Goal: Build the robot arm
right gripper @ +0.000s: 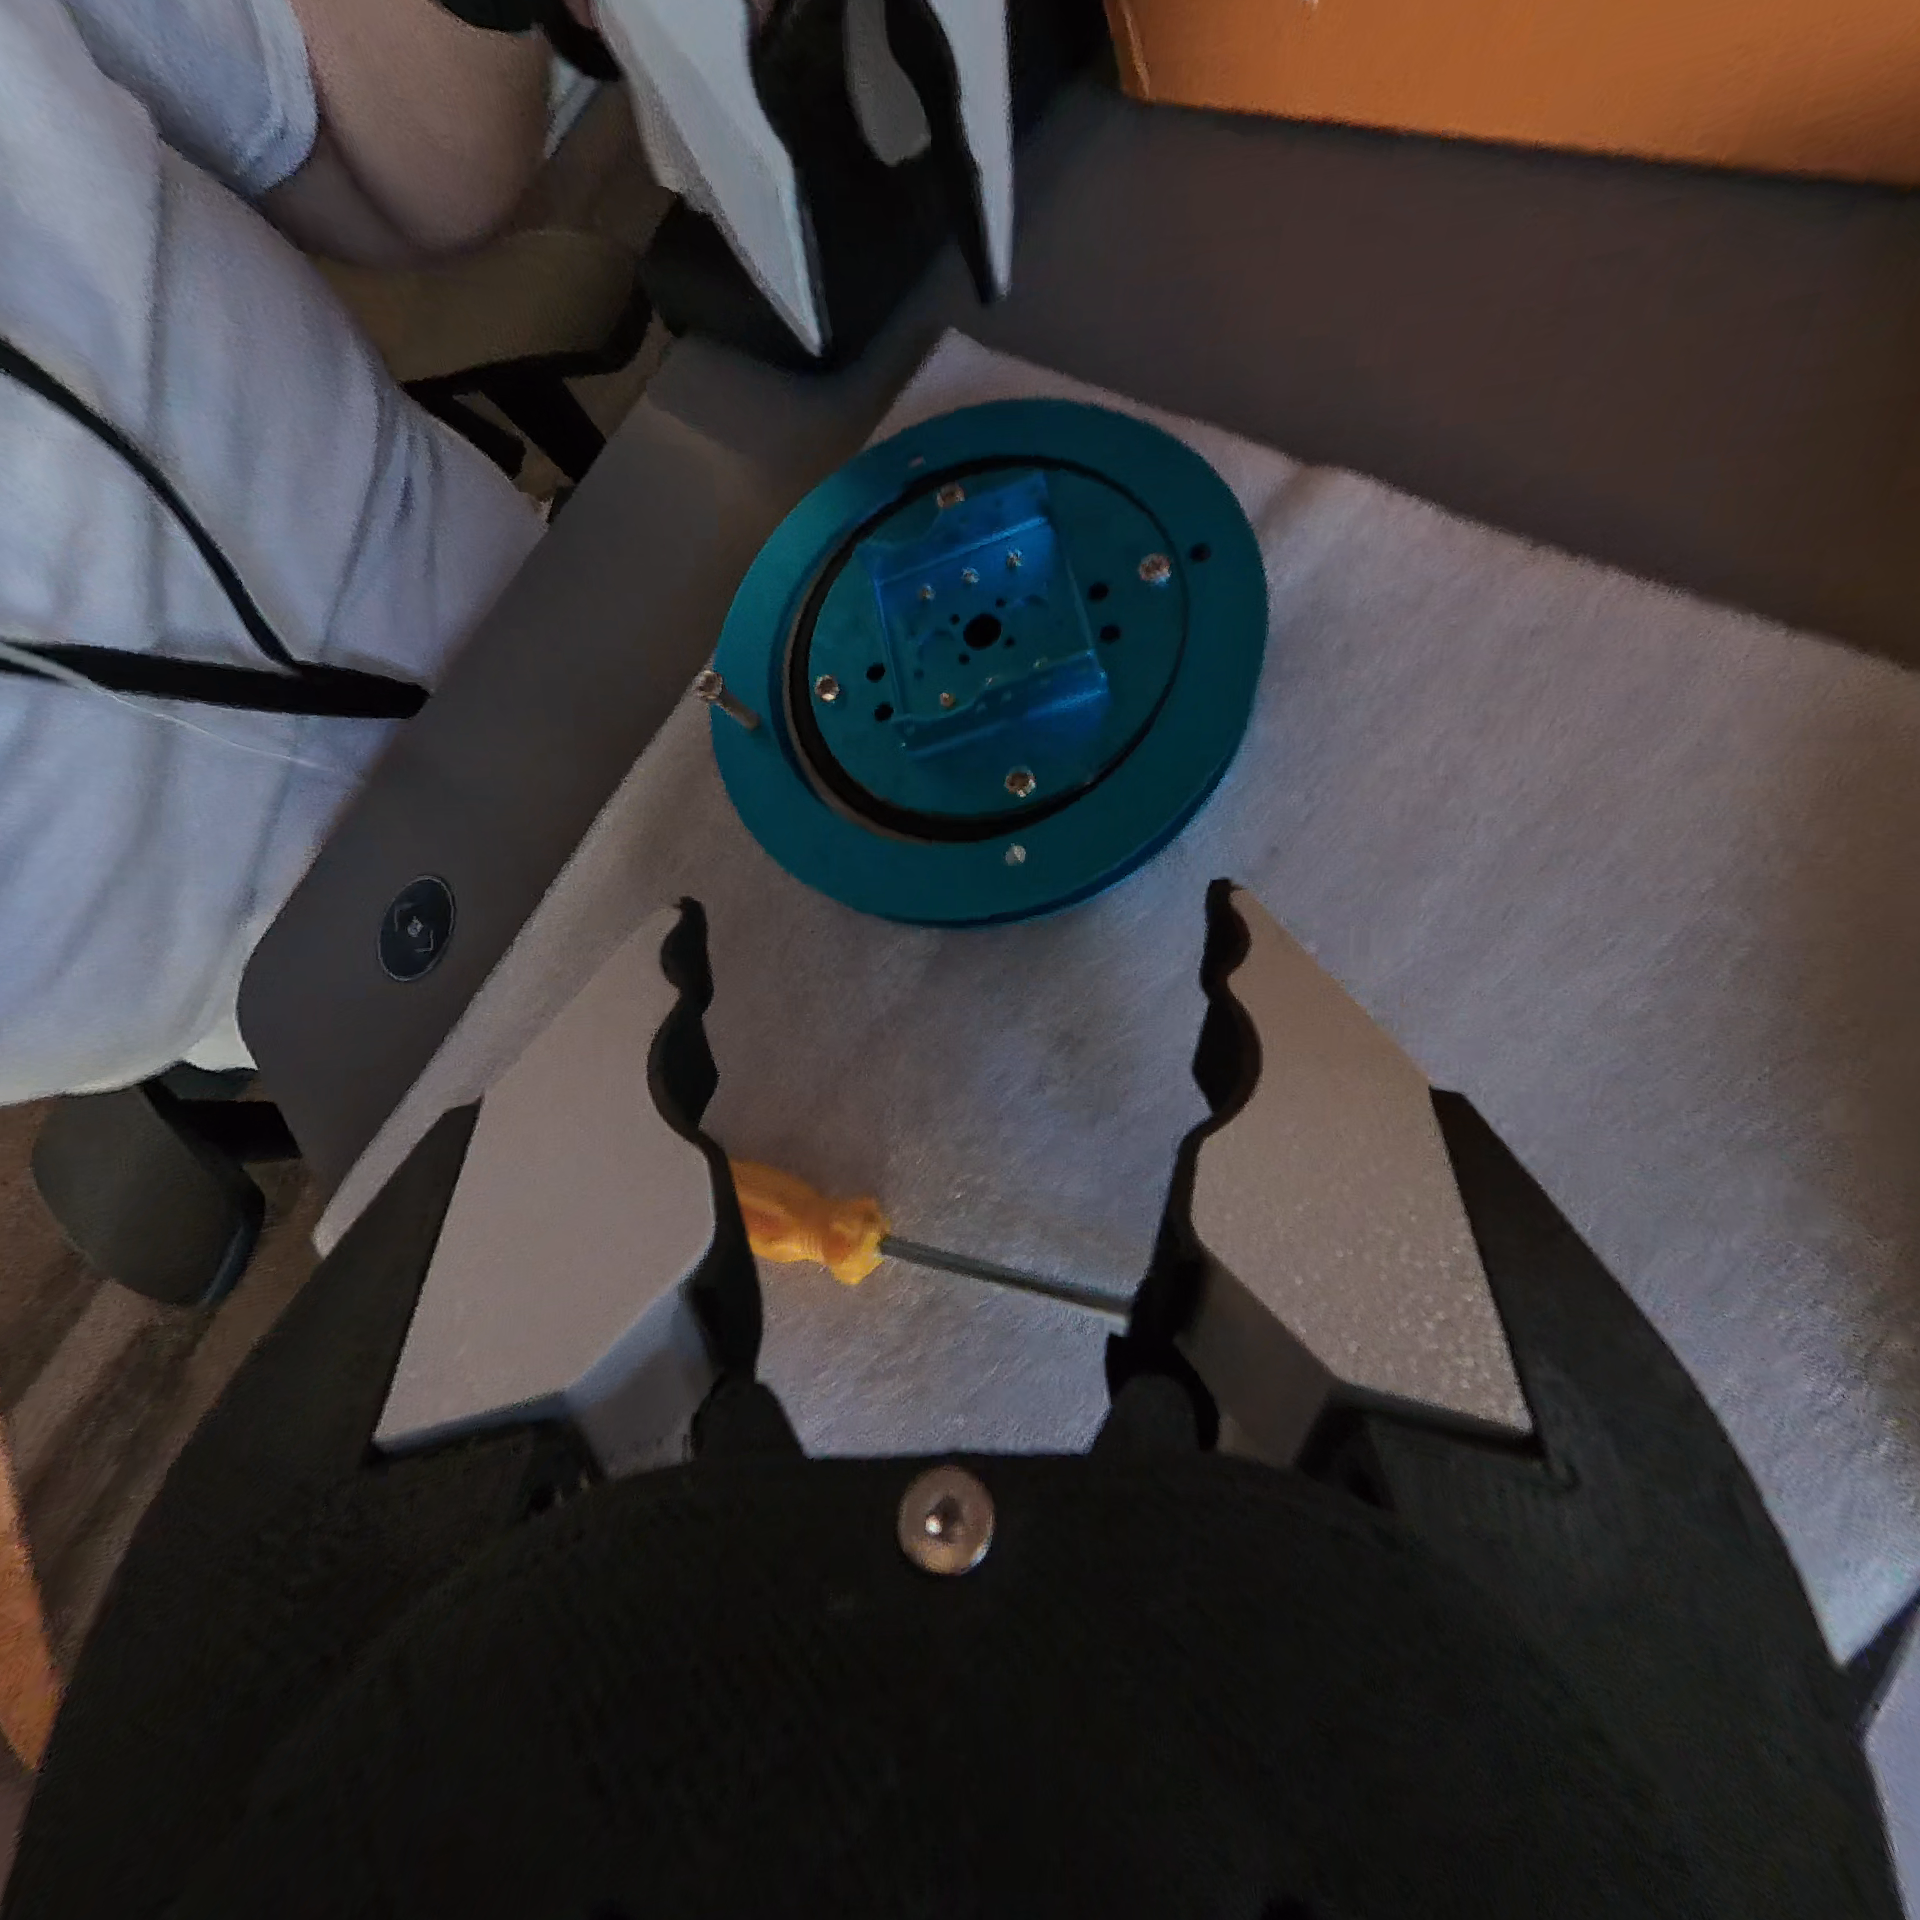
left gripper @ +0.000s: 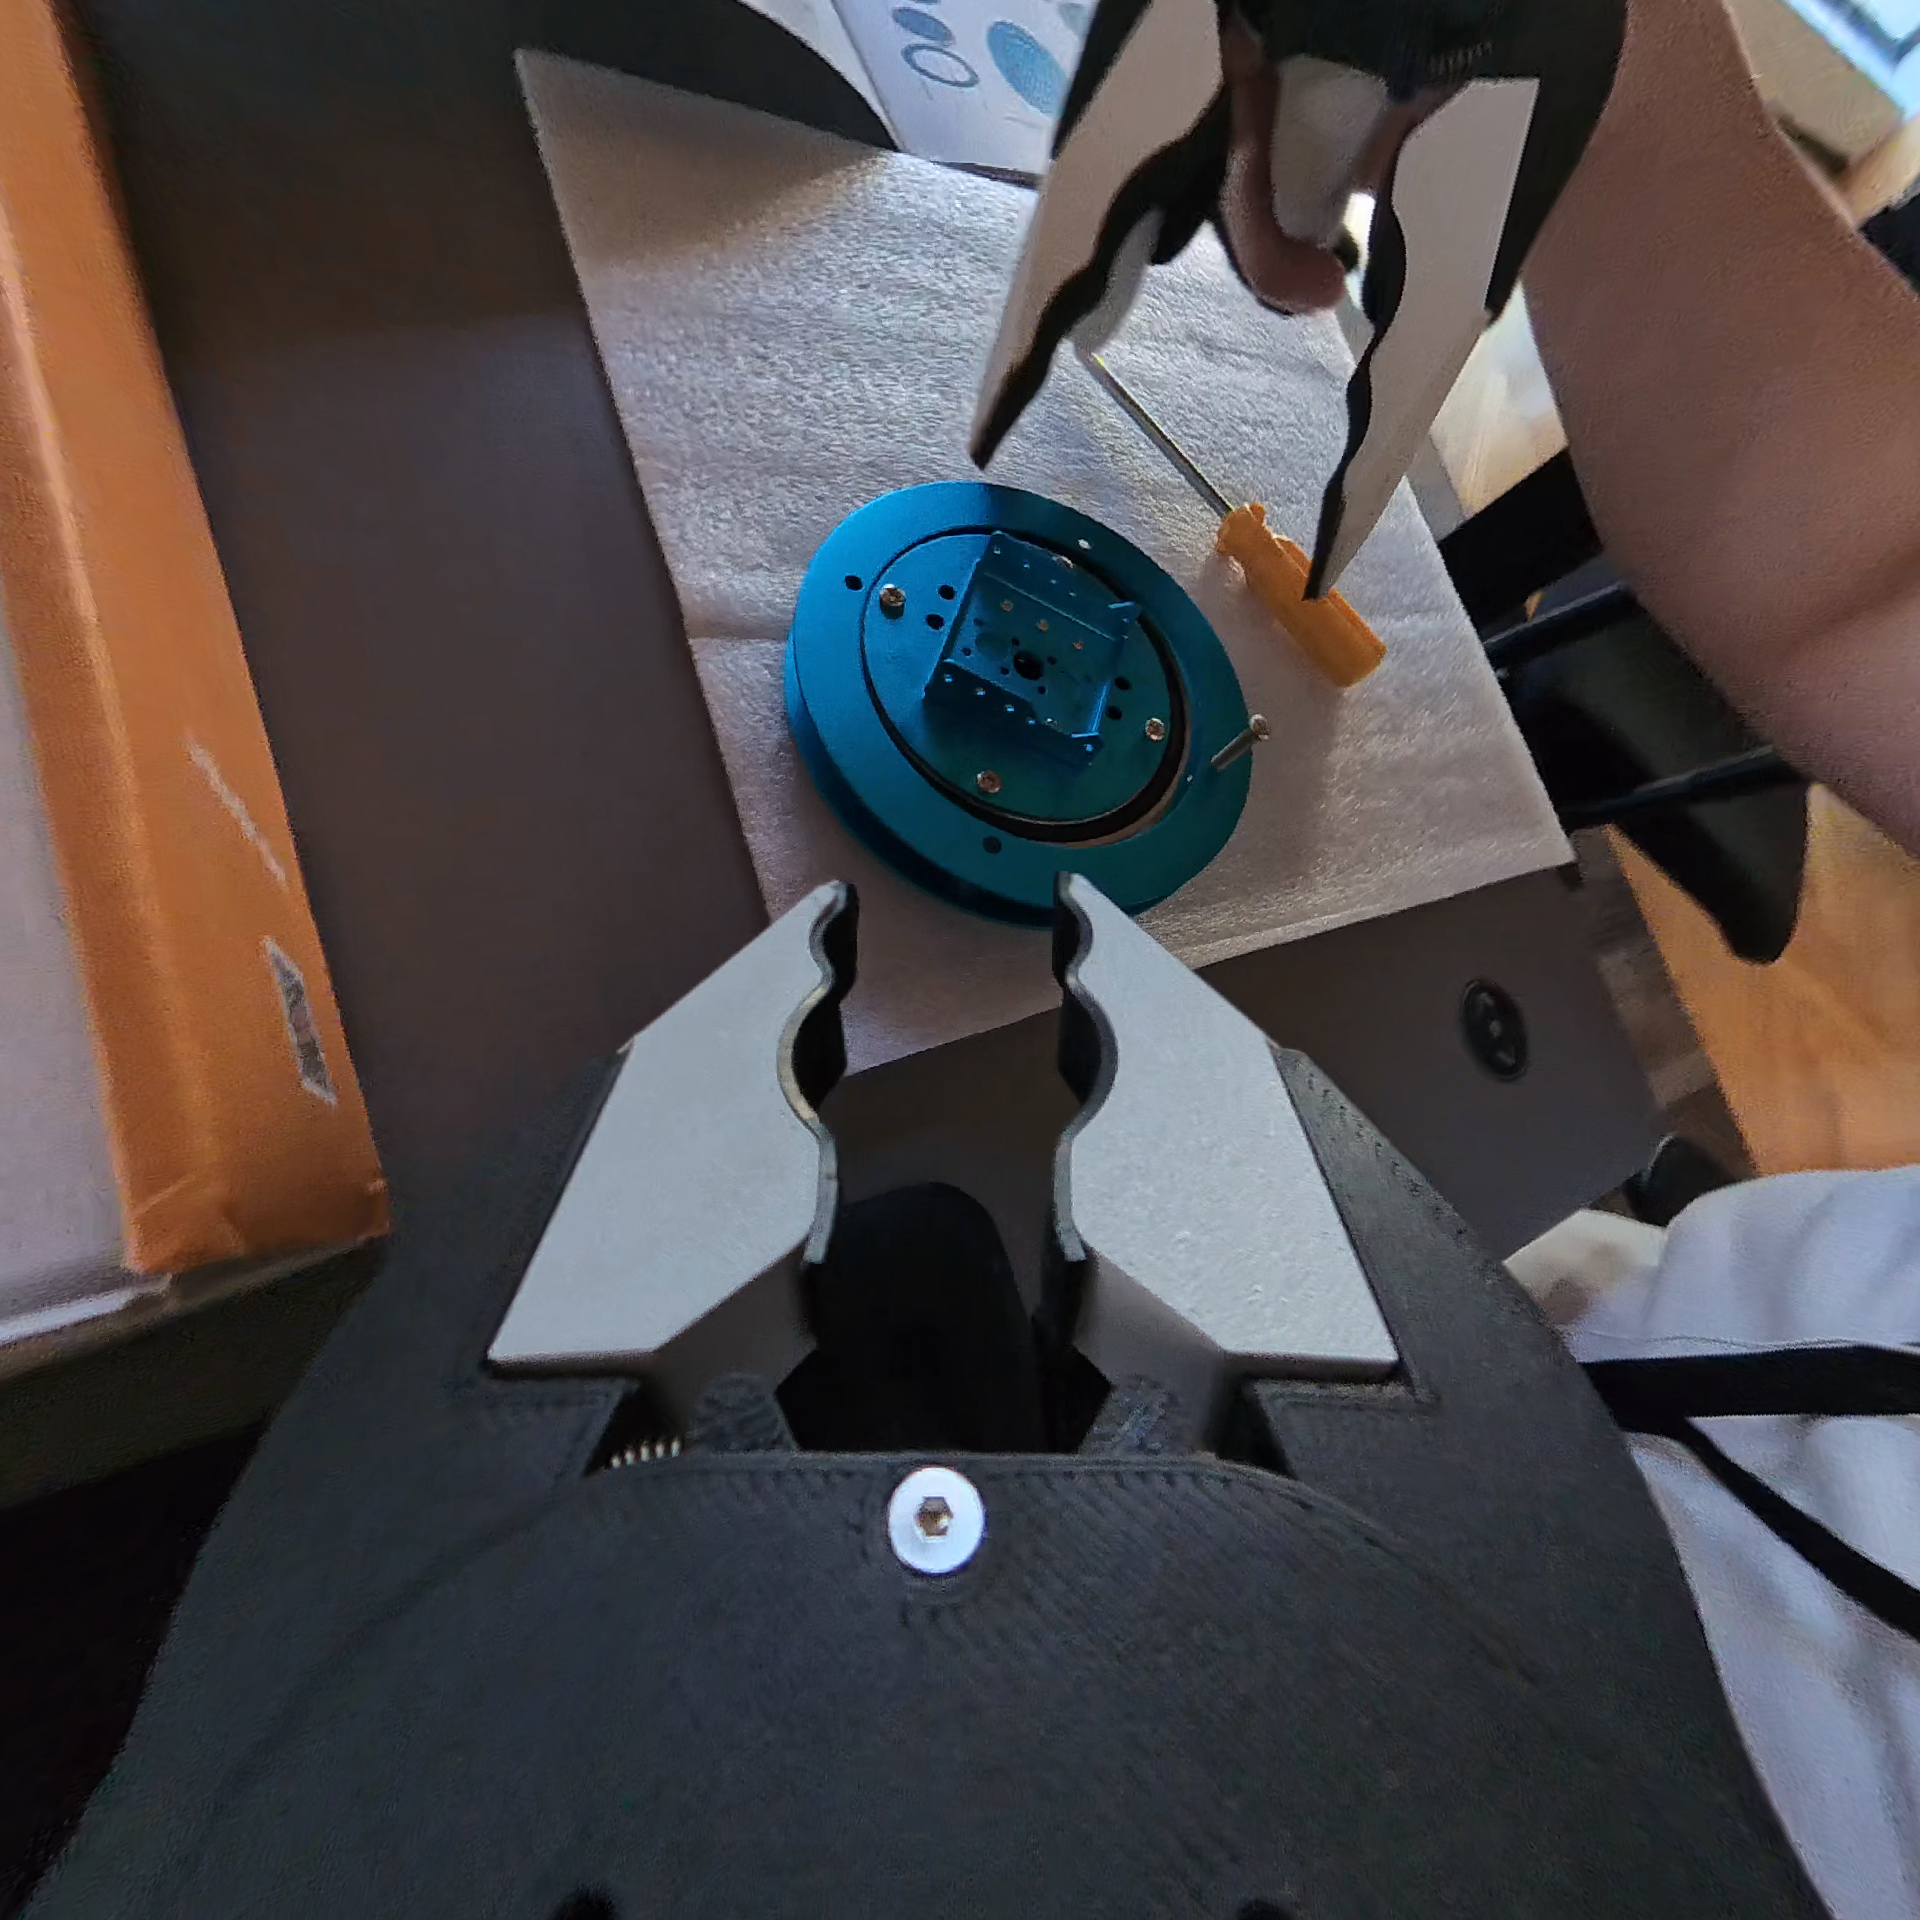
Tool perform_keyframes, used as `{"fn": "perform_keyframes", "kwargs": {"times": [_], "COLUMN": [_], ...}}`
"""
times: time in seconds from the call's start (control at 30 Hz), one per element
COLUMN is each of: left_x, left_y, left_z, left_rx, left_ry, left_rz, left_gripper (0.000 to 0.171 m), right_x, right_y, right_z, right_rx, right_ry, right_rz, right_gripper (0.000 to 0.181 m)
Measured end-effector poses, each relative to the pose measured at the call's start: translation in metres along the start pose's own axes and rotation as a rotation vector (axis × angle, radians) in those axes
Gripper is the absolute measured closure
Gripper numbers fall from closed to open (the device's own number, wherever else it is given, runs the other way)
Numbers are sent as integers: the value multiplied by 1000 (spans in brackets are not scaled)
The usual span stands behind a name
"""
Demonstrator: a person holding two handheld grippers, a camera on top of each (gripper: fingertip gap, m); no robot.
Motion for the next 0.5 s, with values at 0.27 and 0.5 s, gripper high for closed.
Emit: {"fn": "perform_keyframes", "kwargs": {"times": [0.27, 0.5], "left_x": [-9, -13], "left_y": [-1, -6], "left_z": [6, 17], "left_rx": [-7, -9], "left_ry": [41, 102], "left_rz": [-165, -218], "left_gripper": [141, 140], "right_x": [5, 18], "right_y": [0, -5], "right_z": [-2, -5], "right_rx": [-81, -90], "right_ry": [-102, -133], "right_rz": [247, 292], "right_gripper": [101, 107]}}
Point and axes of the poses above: each gripper's, where its closed fingertips meet, z out along the fingers, y out of its underside, x = y × z across the jaws, the point moved 8 cm from there along -z, back along the fingers, and after that the axes turned 5 degrees about -x, right-handed, at the moved point
